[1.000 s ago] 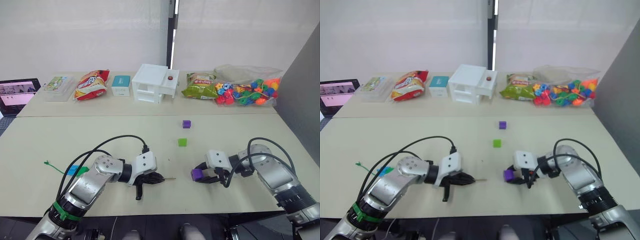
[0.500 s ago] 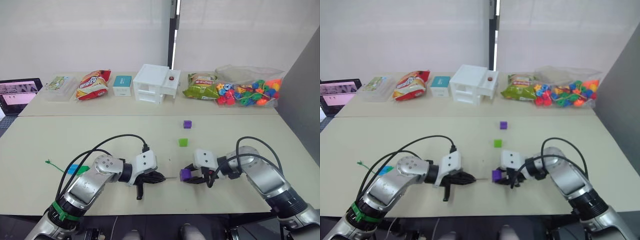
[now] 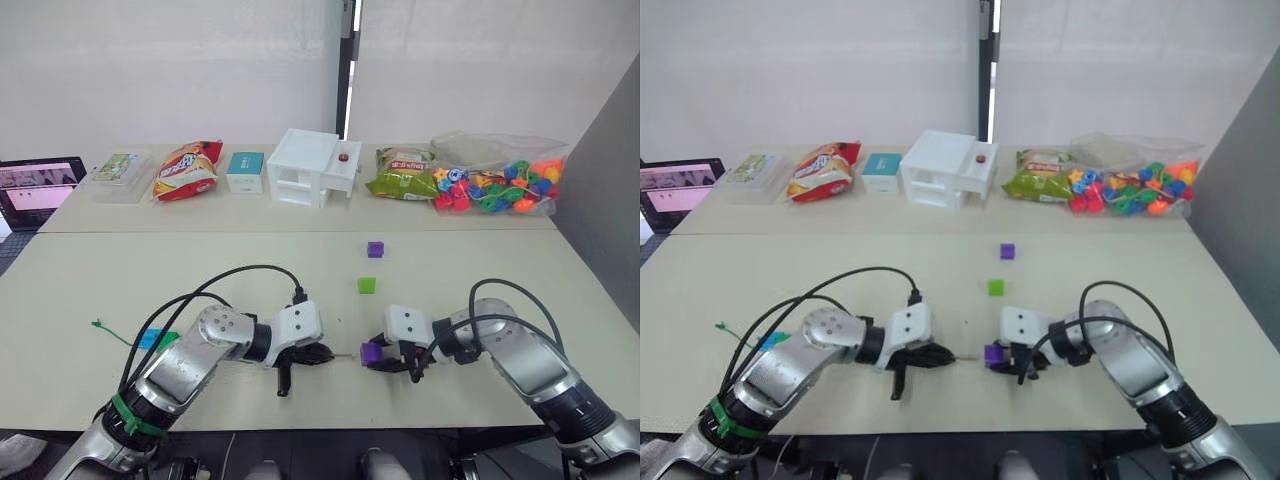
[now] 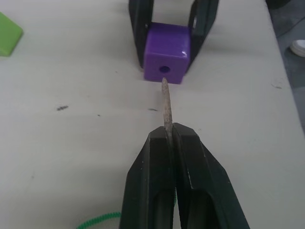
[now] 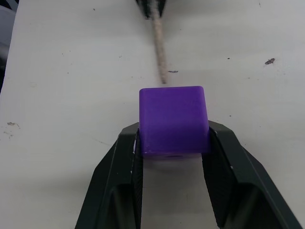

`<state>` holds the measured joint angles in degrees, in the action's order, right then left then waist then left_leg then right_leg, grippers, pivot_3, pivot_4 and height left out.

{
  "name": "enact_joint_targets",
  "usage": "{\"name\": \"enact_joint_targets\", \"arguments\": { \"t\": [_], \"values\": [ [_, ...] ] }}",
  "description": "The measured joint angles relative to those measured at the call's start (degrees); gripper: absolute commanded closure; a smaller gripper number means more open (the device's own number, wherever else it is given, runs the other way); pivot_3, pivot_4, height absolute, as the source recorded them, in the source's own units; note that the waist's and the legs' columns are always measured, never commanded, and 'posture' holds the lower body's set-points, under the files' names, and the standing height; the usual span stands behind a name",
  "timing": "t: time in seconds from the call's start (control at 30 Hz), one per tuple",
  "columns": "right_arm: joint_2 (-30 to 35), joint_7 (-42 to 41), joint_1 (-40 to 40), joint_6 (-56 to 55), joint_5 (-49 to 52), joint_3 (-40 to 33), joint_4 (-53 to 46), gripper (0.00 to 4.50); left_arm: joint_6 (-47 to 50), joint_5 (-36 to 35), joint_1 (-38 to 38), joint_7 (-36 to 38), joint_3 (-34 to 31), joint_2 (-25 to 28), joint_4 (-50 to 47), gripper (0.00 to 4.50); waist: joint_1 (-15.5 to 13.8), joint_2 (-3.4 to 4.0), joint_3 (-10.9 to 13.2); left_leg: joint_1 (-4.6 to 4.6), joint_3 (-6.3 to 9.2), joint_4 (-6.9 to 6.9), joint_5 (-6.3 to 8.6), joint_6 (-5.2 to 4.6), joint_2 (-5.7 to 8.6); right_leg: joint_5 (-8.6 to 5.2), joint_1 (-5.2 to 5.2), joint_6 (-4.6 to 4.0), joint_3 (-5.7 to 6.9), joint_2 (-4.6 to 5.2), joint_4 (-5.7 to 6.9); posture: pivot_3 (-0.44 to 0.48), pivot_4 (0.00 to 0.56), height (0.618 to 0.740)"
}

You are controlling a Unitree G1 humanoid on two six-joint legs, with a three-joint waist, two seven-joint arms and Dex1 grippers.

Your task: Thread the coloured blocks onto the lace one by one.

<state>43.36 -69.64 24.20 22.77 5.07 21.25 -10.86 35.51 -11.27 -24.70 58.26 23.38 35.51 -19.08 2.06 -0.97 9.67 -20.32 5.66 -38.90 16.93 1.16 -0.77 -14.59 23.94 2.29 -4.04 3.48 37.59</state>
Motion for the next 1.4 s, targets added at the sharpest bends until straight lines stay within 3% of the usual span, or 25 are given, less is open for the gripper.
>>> {"name": "enact_joint_targets", "arguments": {
  "t": [0.77, 1.4],
  "values": [
    [0.5, -0.18, -0.28, 1.64, 0.02, 0.0, -1.4, 3.31, 1.04, 0.96, -2.16, -0.25, 2.86, -2.47, 1.11, 4.5, -0.07, 0.0, 0.0, -0.01, 0.0, 0.0, 0.0, -0.01, 0.0, 0.0, 0.0, 0.0, 0.0, 0.0, 0.0, 0.0, 0.15, 0.74],
    [1.16, 0.06, -1.39, 5.28, 0.06, -1.09, -3.6, 3.31, -0.55, 3.52, -5.83, -0.29, 7.02, -10.91, 9.14, 4.5, -1.08, -0.02, -0.02, 0.0, -0.01, -0.05, 0.0, -0.01, 0.02, 0.0, -0.05, 0.0, 0.0, 0.0, -0.02, 0.0, 0.15, 0.74]
  ]
}}
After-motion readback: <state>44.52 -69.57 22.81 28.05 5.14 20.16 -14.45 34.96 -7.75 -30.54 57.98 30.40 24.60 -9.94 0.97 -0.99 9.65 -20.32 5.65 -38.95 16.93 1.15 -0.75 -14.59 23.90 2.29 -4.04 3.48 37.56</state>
